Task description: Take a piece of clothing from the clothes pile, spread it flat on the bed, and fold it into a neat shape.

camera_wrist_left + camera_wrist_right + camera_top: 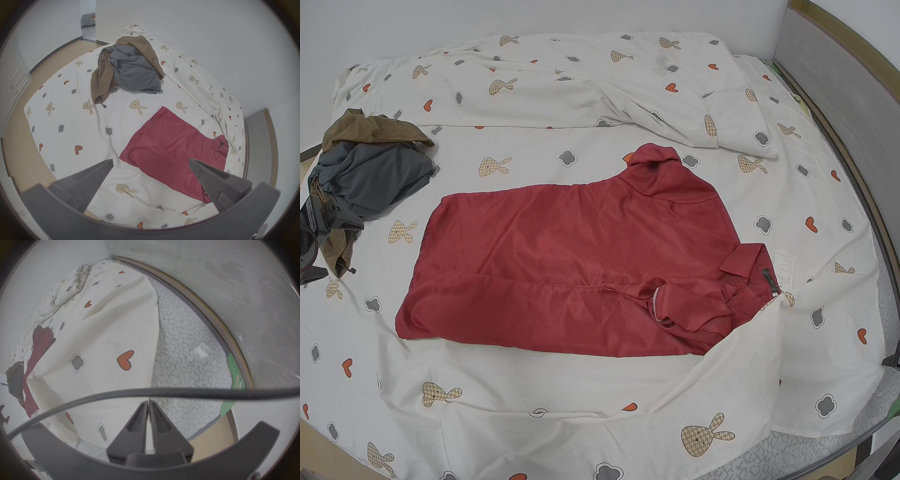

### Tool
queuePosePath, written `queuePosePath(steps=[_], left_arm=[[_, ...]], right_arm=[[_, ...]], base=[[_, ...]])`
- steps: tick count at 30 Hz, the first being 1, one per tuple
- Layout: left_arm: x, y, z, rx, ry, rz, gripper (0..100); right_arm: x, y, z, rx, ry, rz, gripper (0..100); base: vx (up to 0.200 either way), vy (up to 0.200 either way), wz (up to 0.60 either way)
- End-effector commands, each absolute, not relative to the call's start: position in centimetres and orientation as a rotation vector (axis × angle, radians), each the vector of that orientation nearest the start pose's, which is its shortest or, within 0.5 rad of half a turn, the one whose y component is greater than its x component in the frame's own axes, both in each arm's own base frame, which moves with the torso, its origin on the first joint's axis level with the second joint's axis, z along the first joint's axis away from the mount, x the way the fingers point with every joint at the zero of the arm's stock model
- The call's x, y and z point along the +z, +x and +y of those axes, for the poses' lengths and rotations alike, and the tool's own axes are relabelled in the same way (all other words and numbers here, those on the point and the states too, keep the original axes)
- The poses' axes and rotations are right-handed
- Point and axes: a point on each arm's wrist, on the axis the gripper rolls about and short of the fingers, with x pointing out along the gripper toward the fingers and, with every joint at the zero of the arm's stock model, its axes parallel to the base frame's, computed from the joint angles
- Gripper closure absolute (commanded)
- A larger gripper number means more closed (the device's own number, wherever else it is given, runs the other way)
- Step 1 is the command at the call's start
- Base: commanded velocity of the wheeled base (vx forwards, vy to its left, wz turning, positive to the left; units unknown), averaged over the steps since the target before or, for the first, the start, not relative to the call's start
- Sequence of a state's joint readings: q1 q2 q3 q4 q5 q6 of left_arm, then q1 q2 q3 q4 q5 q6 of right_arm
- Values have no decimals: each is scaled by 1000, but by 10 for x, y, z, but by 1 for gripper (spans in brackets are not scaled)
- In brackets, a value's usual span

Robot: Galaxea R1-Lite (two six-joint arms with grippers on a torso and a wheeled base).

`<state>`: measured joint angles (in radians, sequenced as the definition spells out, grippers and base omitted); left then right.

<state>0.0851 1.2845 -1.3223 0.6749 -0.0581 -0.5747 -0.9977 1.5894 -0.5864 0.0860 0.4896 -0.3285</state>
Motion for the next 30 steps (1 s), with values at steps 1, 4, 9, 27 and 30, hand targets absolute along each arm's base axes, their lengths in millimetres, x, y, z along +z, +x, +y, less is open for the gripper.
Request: queuePosePath(steps=[1, 4, 9, 27, 30], left_arm=[[308, 170, 13, 210, -601, 614, 0], [308, 170, 13, 210, -601, 614, 0], [308, 170, 13, 210, -601, 615, 0], [306, 174, 14, 214, -601, 627, 0], [304, 175, 14, 216, -600, 636, 0]], right_arm=[[110, 121, -170, -333, 411, 846, 100], [110, 122, -171, -331, 409, 848, 100], [108, 123, -172, -326, 405, 853, 100], [91, 140, -202, -409, 317, 864, 100], [91, 142, -206, -411, 307, 855, 100]], base=[[0, 0, 0], [0, 0, 0], [0, 0, 0], [0, 0, 0], [0, 0, 0]])
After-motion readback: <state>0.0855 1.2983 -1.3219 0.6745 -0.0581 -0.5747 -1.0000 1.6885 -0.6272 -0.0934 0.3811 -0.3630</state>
